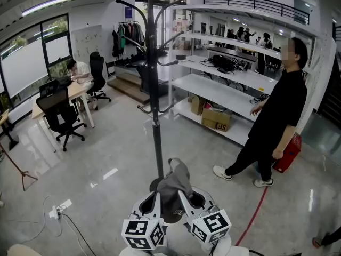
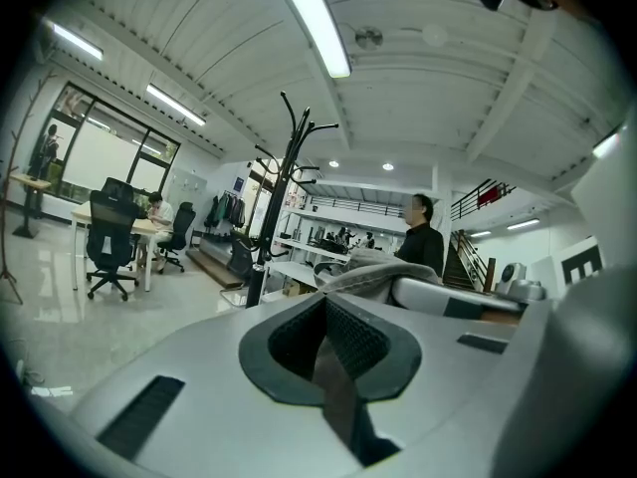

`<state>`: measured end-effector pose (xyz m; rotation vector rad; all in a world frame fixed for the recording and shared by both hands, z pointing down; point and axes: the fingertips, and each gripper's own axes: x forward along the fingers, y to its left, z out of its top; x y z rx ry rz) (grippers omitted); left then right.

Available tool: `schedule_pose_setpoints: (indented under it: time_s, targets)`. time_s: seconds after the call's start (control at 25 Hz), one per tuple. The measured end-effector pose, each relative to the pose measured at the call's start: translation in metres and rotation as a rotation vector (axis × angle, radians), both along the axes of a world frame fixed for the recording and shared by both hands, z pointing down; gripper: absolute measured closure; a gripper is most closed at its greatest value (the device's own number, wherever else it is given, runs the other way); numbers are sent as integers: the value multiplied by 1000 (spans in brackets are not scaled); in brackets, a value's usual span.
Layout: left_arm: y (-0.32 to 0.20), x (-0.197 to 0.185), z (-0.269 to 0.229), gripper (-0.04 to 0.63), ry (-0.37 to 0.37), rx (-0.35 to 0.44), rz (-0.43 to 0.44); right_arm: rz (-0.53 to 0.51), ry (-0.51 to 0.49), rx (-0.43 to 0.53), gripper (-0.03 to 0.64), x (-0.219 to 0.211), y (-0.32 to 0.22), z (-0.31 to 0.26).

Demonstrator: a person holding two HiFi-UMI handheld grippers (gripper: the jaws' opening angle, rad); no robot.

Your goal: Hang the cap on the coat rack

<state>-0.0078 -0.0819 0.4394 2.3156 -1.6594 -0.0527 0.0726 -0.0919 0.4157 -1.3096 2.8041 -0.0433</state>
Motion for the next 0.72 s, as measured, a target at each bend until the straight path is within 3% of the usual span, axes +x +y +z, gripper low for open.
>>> schedule_pose_setpoints:
  time_s: [0.72]
  targets:
    - [-35,-13,9,595,9,-4,-24,4,32,10,572,-6,-33,7]
